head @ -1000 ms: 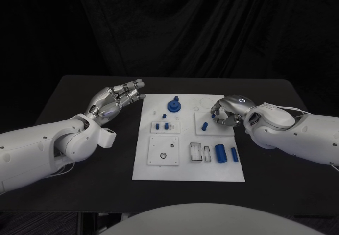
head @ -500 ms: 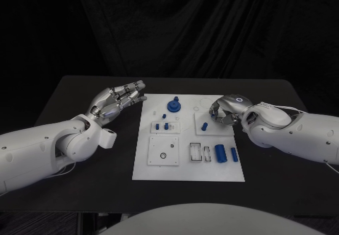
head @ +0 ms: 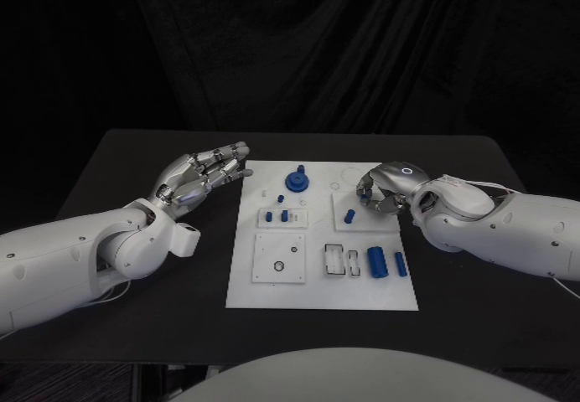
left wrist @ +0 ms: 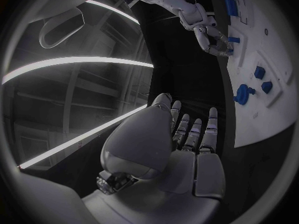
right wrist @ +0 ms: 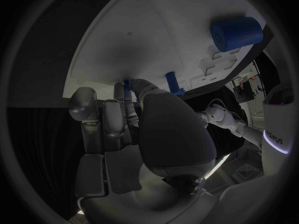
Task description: Assemble the parts on the task board
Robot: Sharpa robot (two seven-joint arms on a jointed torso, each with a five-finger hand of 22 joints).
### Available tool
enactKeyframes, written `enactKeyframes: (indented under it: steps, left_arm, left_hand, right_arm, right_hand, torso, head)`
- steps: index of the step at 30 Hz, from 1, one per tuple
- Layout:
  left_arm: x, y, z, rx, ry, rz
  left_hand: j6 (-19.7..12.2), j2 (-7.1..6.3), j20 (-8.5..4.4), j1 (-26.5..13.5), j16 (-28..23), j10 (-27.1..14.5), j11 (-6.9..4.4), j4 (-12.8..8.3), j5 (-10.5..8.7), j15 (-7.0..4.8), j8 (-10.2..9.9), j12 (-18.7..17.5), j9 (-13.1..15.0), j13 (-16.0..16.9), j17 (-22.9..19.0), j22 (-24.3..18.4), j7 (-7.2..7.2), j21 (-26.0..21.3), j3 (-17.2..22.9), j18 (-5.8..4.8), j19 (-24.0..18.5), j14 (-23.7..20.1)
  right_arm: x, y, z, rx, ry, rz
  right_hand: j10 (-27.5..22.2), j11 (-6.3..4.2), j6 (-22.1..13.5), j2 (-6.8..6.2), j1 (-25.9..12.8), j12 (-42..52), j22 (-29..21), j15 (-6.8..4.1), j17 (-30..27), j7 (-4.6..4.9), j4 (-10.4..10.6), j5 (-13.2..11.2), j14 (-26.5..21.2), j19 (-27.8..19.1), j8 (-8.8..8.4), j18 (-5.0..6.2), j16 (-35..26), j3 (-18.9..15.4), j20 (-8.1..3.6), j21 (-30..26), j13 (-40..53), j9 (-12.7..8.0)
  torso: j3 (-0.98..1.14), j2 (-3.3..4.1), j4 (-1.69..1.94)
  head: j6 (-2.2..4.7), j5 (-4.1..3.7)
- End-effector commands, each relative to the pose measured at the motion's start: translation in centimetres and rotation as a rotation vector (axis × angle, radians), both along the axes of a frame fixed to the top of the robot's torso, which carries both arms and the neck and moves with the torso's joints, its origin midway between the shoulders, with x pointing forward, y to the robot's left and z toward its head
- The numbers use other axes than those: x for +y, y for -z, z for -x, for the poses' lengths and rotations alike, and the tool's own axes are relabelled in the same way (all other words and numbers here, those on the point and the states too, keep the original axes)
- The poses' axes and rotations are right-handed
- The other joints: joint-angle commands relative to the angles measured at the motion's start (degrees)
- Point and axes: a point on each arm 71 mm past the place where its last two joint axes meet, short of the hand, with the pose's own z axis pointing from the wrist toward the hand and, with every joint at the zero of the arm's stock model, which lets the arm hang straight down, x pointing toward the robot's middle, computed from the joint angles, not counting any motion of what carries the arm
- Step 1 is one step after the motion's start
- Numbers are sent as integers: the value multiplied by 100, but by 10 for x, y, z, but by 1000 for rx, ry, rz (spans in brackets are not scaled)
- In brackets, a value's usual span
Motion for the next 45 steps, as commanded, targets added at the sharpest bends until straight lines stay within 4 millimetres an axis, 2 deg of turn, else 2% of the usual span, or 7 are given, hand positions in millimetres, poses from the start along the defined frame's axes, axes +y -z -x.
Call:
enactKeyframes:
  steps: [1, 5, 16, 29, 37, 41, 45]
  left_arm:
    - [-2, -1, 1, -10, 14, 31]
    - [-2, 1, 2, -5, 16, 30]
    - [0, 3, 3, 1, 12, 27]
    - [-3, 4, 2, 8, 13, 21]
    - [-4, 5, 2, 12, 15, 18]
    - [-5, 5, 2, 12, 15, 17]
    - [-5, 5, 1, 14, 15, 16]
  left_hand:
    - [3, 5, 4, 65, 38, 2, 60, -45, 44, 10, 28, 21, -7, 2, 8, -7, 40, 35, 7, 65, 53, 36]
    - [9, 4, 7, 87, 48, 8, 77, -57, 60, 25, 29, 37, -8, 4, 14, -12, 45, 45, 17, 55, 82, 64]
    - [22, 6, 9, 111, 76, 41, 103, -67, 83, 42, 31, 88, -9, 12, 32, -19, 50, 65, 32, 39, 136, 140]
    - [49, 8, 9, 131, 89, 69, 121, -78, 117, 47, 37, 128, -7, 18, 34, -26, 61, 77, 47, 25, 171, 163]
    - [52, 6, 10, 141, 92, 79, 134, -84, 128, 49, 38, 142, -8, 20, 32, -30, 68, 80, 52, 16, 183, 163]
    - [47, 9, 4, 140, 88, 83, 159, -80, 124, 34, 37, 148, -11, 20, 24, -38, 82, 76, 56, 7, 183, 144]
    - [34, 13, -7, 131, 73, 70, 192, -63, 98, -9, 35, 140, -17, 17, 3, -61, 103, 54, 60, -6, 160, 86]
  right_arm:
    - [-1, 3, 1, -2, -1, 5]
    - [-1, 3, 1, -1, 0, 5]
    - [-5, -2, 6, -31, 5, -24]
    - [-3, -28, 5, -79, -2, -46]
    - [4, -40, 7, -76, -21, -48]
    - [13, -44, 15, -66, -49, -60]
    - [30, -47, 27, -46, -97, -79]
  right_hand:
    - [81, -4, 84, 21, 44, -66, 713, -12, -33, -2, -62, -15, 21, 32, 62, -26, -19, 4, -7, 8, -61, 54]
    - [161, -5, 117, 19, 82, -160, 713, -15, -72, -2, -112, 2, 8, 31, 91, -26, -46, 7, -10, 2, -152, 106]
    - [484, -55, 265, 25, 190, -365, 719, -57, -156, -32, -253, 32, -8, 39, 185, -26, -95, 9, -46, 17, -367, 251]
    - [624, -66, 285, 56, 208, -532, 707, -69, -266, -42, -262, -227, -39, 22, 158, -21, -182, -8, -63, -27, -501, 287]
    - [642, -61, 276, 68, 204, -588, 697, -65, -306, -40, -250, -315, -57, 4, 134, -17, -218, -18, -60, -65, -540, 287]
    - [644, -62, 267, 65, 211, -600, 697, -65, -299, -40, -254, -326, -53, 3, 124, -17, -210, -18, -60, -66, -549, 283]
    - [648, -64, 261, 59, 225, -612, 699, -66, -282, -40, -263, -332, -42, 6, 114, -17, -192, -16, -60, -63, -557, 278]
  torso:
    - [-4, 1, 6]
    - [-4, -1, 0]
    - [-10, 3, 11]
    - [-16, 6, 5]
    - [-13, 11, 19]
    - [-11, 6, 25]
    - [-7, 4, 7]
  head:
    - [-1, -9]
    - [-1, -7]
    - [-1, 14]
    - [-1, 13]
    - [-1, -1]
    - [-1, 32]
    - [-1, 119]
